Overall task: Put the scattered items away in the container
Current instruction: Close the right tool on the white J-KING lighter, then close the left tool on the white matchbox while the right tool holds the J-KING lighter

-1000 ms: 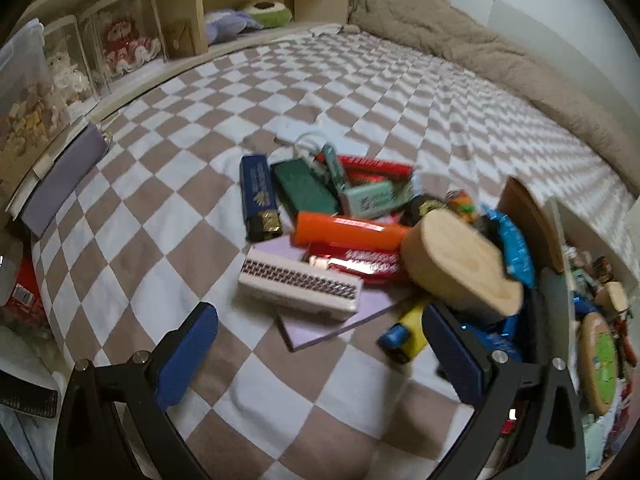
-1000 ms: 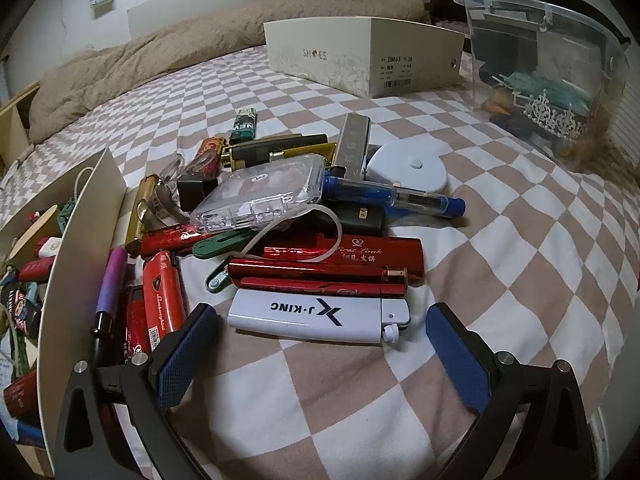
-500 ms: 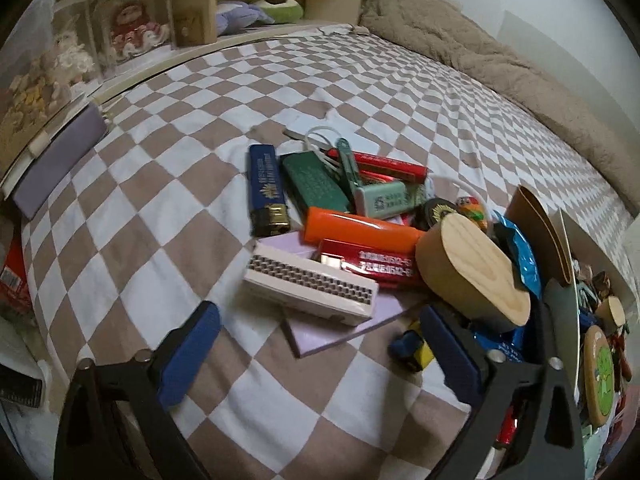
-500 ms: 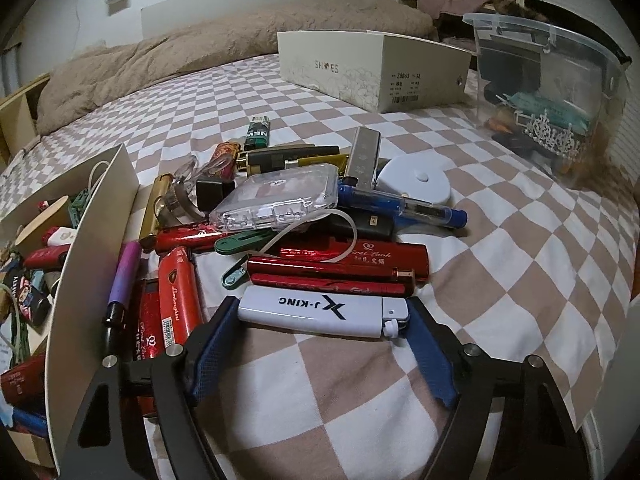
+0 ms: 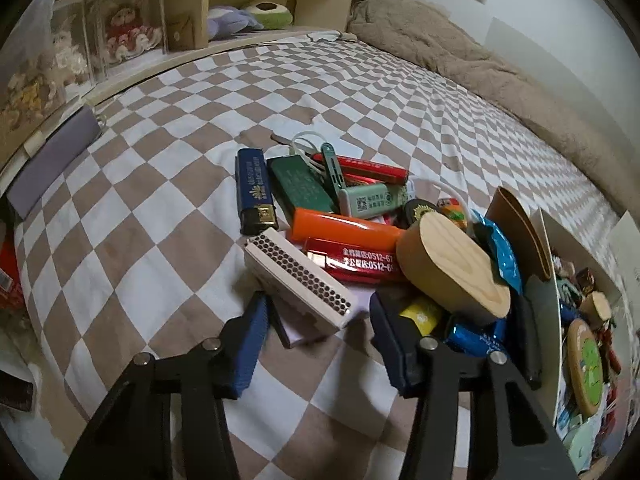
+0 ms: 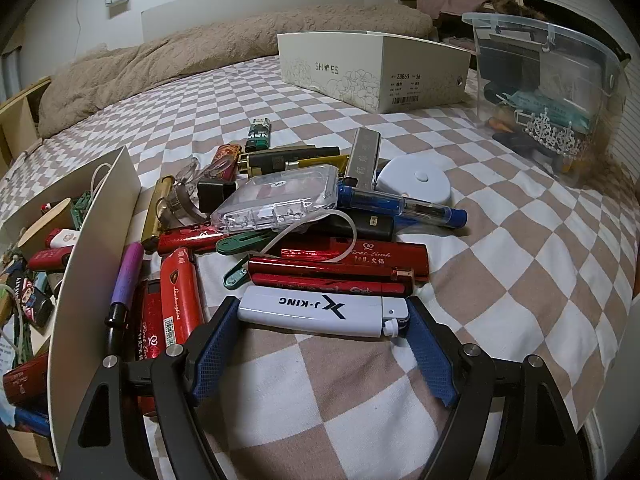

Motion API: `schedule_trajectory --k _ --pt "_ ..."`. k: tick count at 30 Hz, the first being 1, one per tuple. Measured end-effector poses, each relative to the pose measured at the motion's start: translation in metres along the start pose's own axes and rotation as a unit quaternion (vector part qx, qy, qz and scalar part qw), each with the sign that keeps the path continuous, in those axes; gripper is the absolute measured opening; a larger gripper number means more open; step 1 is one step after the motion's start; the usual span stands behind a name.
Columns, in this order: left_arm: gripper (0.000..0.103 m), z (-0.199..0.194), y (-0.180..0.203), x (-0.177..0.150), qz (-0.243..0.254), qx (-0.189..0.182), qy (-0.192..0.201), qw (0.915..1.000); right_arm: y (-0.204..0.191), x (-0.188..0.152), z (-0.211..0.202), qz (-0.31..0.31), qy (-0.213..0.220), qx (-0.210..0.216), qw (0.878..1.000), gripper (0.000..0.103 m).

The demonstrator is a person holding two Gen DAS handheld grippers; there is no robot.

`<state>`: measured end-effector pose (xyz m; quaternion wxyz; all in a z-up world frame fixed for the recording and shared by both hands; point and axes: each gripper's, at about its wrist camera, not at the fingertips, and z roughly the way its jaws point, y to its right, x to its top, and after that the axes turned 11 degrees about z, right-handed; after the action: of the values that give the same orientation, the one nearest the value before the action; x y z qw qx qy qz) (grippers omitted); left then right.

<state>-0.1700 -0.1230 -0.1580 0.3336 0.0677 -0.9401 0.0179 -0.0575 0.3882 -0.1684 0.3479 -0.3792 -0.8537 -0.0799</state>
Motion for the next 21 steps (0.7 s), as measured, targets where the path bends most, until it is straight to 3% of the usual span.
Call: schedule_trajectory --k 7,11,18,21 --pt "0.047 0.003 -0.006 -0.001 -0.021 -0.009 -0.005 0.9997 -0.001 -0.001 0.000 -0.001 0.001 -0.001 1.000 0.082" --pt "0.067 0.006 -0.006 0.000 -0.037 -0.038 -0.001 0.9986 -0.001 -0.001 -0.001 -0.001 0.001 -0.001 1.000 0.082" --pt "0.071 0.004 0.012 0.005 0.015 0.000 -0.004 0.9999 -0.001 -0.001 0.000 -0.001 0.001 -0.002 1.000 0.082" --pt "0.071 -0.002 0.010 0.013 0.044 -0.001 -0.003 0.9990 -0.001 -0.001 0.000 -0.001 0.001 -0.003 1.000 0.082"
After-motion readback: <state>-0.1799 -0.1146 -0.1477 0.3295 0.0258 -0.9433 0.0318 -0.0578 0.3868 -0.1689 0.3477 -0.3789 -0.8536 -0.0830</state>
